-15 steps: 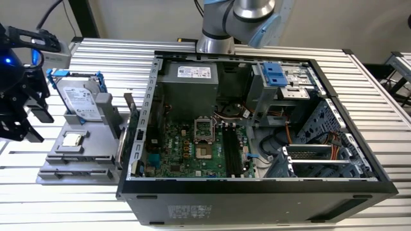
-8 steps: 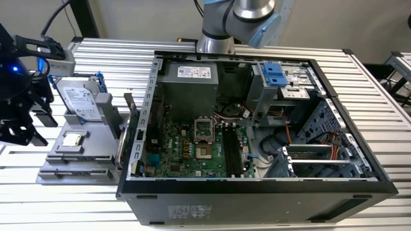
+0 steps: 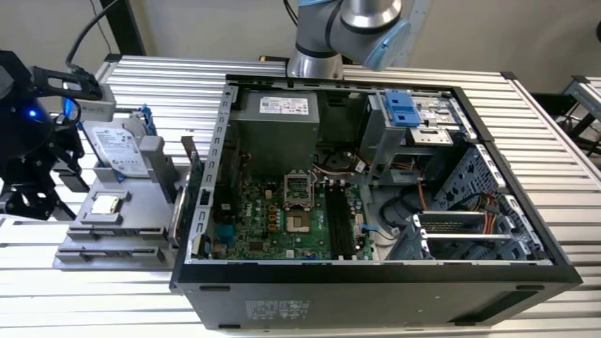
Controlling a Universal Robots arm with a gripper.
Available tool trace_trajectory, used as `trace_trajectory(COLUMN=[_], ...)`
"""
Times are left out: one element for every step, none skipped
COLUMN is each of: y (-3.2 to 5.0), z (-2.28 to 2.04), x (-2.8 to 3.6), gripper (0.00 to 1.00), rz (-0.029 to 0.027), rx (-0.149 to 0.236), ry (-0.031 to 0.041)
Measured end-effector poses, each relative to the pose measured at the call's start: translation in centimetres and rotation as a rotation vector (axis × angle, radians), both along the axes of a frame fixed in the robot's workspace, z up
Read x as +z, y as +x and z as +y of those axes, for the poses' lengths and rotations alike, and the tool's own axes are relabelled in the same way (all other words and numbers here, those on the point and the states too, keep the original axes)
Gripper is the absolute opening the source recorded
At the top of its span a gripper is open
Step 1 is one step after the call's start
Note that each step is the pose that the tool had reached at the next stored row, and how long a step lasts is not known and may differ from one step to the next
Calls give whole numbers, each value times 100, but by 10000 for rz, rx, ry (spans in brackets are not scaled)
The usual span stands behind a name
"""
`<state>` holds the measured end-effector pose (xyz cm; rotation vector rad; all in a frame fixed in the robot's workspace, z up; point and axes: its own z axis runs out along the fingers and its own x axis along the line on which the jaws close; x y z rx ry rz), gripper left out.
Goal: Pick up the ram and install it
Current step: 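Pick up the ram and move it above insertion slot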
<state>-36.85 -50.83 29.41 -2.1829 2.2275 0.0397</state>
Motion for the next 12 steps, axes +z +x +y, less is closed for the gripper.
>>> trace_trajectory(y=[0, 0, 0, -1, -1, -1, -1, 0, 0, 0, 0, 0], z=[0, -4, -12, -20, -24, -24, -25, -26, -27, -27, -27, -28], x=[-18, -37, -55, -73, -92, -109, -128, -145, -156, -156, -156, -156], gripper=[100, 100, 100, 100, 100, 100, 100, 100, 100, 100, 100, 100], rz=[0, 1, 1, 1, 1, 0, 0, 0, 0, 1, 3, 3], rx=[0, 0, 0, -1, -1, -2, -1, 0, 0, 0, 0, 0], ry=[0, 0, 0, 0, 0, 0, 0, 0, 0, -1, -2, -3])
